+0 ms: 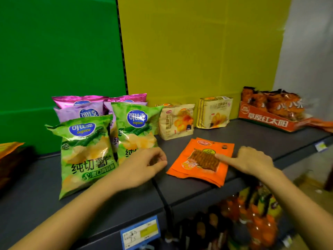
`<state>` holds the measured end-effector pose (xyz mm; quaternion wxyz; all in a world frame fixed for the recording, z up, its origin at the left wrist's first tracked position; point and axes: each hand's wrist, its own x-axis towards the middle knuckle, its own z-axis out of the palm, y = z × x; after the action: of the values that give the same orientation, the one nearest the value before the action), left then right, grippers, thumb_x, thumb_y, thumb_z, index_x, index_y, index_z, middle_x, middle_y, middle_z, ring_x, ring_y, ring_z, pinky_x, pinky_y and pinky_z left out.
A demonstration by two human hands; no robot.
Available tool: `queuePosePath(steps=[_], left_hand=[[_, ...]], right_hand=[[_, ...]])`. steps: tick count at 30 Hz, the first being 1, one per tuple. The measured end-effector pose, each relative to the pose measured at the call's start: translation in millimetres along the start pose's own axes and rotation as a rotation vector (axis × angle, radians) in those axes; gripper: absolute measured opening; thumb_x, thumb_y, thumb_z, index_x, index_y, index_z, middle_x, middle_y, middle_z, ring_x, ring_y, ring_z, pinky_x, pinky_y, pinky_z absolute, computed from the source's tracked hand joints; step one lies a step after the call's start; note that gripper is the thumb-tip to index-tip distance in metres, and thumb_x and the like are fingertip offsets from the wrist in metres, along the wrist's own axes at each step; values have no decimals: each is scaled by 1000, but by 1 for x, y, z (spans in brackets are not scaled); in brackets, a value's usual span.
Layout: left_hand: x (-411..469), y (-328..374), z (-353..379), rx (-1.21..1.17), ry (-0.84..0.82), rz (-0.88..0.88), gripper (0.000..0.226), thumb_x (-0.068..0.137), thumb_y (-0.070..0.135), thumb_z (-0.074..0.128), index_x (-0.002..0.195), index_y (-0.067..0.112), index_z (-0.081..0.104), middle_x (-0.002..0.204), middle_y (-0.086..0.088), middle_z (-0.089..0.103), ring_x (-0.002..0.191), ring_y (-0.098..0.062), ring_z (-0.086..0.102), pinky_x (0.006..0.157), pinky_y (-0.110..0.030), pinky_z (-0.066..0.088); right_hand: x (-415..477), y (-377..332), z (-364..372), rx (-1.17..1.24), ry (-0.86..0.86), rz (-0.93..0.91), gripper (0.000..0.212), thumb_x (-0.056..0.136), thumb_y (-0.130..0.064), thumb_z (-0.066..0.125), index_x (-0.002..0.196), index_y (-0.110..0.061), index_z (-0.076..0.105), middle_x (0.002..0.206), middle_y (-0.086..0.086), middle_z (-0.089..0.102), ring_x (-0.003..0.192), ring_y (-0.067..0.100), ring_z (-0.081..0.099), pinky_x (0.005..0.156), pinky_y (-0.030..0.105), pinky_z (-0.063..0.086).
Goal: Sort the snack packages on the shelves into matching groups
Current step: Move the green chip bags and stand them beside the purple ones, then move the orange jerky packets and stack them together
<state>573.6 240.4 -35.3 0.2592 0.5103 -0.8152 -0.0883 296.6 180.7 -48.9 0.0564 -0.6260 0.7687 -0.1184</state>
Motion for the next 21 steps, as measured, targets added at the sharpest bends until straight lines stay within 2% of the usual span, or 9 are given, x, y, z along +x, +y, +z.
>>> queuePosePath(steps=[4, 5, 7, 8, 10, 13, 15, 18, 21], left_hand=[[35, 4, 23, 83, -16, -101, 20, 92, 26, 49, 103, 12, 59, 79, 6, 56, 79, -14, 51, 71, -24, 36], [41, 5, 28, 101, -28, -121, 21, 93, 25, 48, 104, 11, 58, 85, 2, 58, 83, -16, 53, 73, -25, 37], [52, 8, 37, 156, -69, -172, 23, 94, 25, 46, 107, 9, 56, 101, -8, 64, 95, -23, 58, 78, -27, 38], [56, 10, 41, 197, -87, -203, 25, 94, 26, 45, 108, 8, 55, 110, -11, 64, 103, -26, 58, 81, -28, 38], [64, 13, 48, 271, -117, -271, 29, 94, 29, 43, 110, 7, 54, 119, -13, 62, 110, -29, 57, 86, -31, 41], [78, 21, 60, 319, -111, -370, 38, 93, 40, 42, 109, 8, 55, 121, -15, 61, 111, -31, 56, 89, -35, 44], [87, 28, 70, 357, -90, -441, 53, 89, 53, 41, 113, 7, 52, 125, -15, 58, 113, -32, 55, 89, -36, 43], [98, 35, 81, 374, -99, -581, 72, 81, 65, 46, 121, 5, 44, 128, -15, 56, 115, -32, 55, 89, -37, 44], [108, 38, 83, 219, -91, -633, 52, 82, 57, 54, 104, 9, 52, 111, -10, 59, 102, -26, 57, 78, -32, 41]], right_hand=[[13, 8, 7, 35, -44, -21, 75, 72, -78, 44, 108, -14, 62, 124, 11, 61, 114, 34, 57, 91, 39, 44], [18, 9, 8, 82, -41, -41, 66, 75, -73, 47, 103, -15, 63, 121, 11, 62, 113, 34, 57, 91, 39, 45], [27, 15, 10, 177, -50, -85, 43, 80, -61, 52, 82, -19, 62, 110, 10, 65, 107, 34, 59, 87, 38, 45], [31, 18, 11, 216, -56, -107, 37, 82, -56, 53, 71, -21, 57, 104, 10, 66, 104, 33, 60, 85, 38, 45], [39, 24, 9, 274, -28, -147, 34, 87, -46, 50, 64, -20, 47, 96, 9, 66, 100, 34, 59, 82, 38, 44], [56, 42, -1, 362, 73, -209, 22, 92, -30, 43, 73, -18, 46, 72, 2, 62, 92, 33, 58, 73, 35, 39], [66, 59, -11, 461, 126, -221, 18, 94, -28, 42, 86, -13, 50, 81, 6, 62, 95, 34, 57, 74, 35, 40], [80, 88, -23, 645, 184, -222, 21, 96, -30, 40, 100, -15, 54, 96, 10, 64, 95, 31, 60, 84, 42, 48], [91, 115, -30, 765, 242, -260, 21, 97, -31, 40, 102, -16, 53, 96, 10, 67, 91, 30, 64, 87, 48, 50]])
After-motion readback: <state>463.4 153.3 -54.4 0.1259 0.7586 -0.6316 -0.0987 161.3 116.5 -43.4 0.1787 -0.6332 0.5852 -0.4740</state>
